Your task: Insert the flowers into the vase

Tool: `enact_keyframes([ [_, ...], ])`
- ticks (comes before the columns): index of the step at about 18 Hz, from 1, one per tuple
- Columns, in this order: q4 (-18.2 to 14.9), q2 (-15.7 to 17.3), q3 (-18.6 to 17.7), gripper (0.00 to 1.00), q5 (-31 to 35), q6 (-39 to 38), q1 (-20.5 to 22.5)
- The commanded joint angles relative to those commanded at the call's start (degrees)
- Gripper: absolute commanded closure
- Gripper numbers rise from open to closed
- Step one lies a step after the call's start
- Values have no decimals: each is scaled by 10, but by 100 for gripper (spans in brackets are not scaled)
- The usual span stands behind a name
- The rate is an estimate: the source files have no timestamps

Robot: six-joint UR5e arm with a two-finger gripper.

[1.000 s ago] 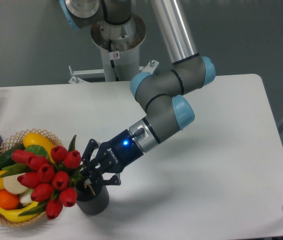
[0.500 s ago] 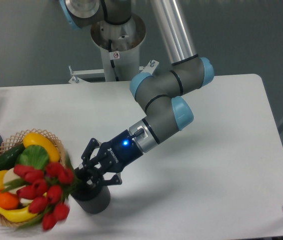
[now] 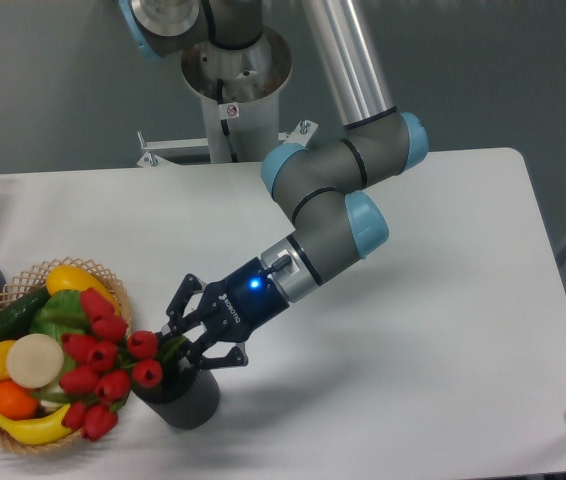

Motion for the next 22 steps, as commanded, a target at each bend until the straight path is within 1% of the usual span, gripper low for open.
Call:
enact_keyframes([
  [2, 0, 0, -12, 58, -4, 15, 5],
  [3, 0, 1, -16, 50, -8, 15, 11],
  [4, 0, 2, -21, 38, -9, 15, 15],
  [5, 0, 10, -27, 31, -9, 15, 23],
  [7, 0, 25, -35, 24, -10, 15, 35],
  [9, 0, 25, -36, 18, -10, 13, 47],
  [11, -1, 29, -39, 9, -13, 11, 64],
  [13, -1, 44, -52, 1, -19, 11, 92],
  [14, -2, 53, -59, 0, -19, 11, 112],
  [16, -1, 56, -64, 0, -19, 11, 139],
  [18, -1, 69, -73, 0, -19, 13, 168],
  [22, -4, 97, -74, 0, -12, 5, 227],
])
